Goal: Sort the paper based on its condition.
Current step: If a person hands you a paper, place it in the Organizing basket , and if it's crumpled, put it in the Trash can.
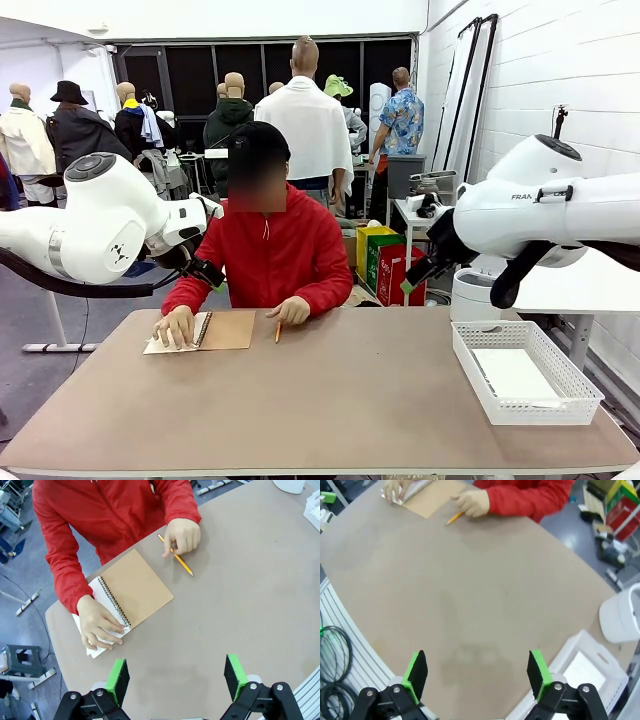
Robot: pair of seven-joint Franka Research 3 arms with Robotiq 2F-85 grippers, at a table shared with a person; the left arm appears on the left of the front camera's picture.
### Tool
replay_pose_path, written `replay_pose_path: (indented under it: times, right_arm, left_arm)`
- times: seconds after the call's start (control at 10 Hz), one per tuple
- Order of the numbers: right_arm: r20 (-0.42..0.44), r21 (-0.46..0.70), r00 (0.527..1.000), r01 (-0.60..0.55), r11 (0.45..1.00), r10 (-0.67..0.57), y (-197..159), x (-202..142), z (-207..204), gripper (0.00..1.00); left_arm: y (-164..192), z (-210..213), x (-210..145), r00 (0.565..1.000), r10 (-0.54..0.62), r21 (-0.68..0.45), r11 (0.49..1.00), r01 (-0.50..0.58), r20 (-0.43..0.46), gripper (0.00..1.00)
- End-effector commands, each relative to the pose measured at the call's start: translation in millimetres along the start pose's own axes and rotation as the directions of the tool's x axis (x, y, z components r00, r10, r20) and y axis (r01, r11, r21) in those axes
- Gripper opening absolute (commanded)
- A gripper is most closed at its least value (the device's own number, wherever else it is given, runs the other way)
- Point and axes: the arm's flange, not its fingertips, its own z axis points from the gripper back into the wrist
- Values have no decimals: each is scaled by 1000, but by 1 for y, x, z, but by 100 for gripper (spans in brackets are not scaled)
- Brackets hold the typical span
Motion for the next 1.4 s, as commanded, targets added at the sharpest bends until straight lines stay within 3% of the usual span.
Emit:
replay_pose_path:
  times: [0.0,0.3,0.4,1.3]
  right_arm:
    - [50,33,997,-67,997,66,10,-13,-20,100]
    - [29,6,993,-112,994,111,22,-9,-26,100]
    - [41,17,996,-76,997,76,21,11,-15,100]
    - [41,17,996,-76,997,76,21,11,-15,100]
  left_arm:
    - [0,0,-1,1000,-3,-1,1000,3,-2,100]
    - [0,0,-1,1000,-3,-1,1000,3,-2,100]
    - [0,0,-1,1000,-3,-1,1000,3,-2,100]
    - [0,0,-1,1000,-3,-1,1000,3,-2,100]
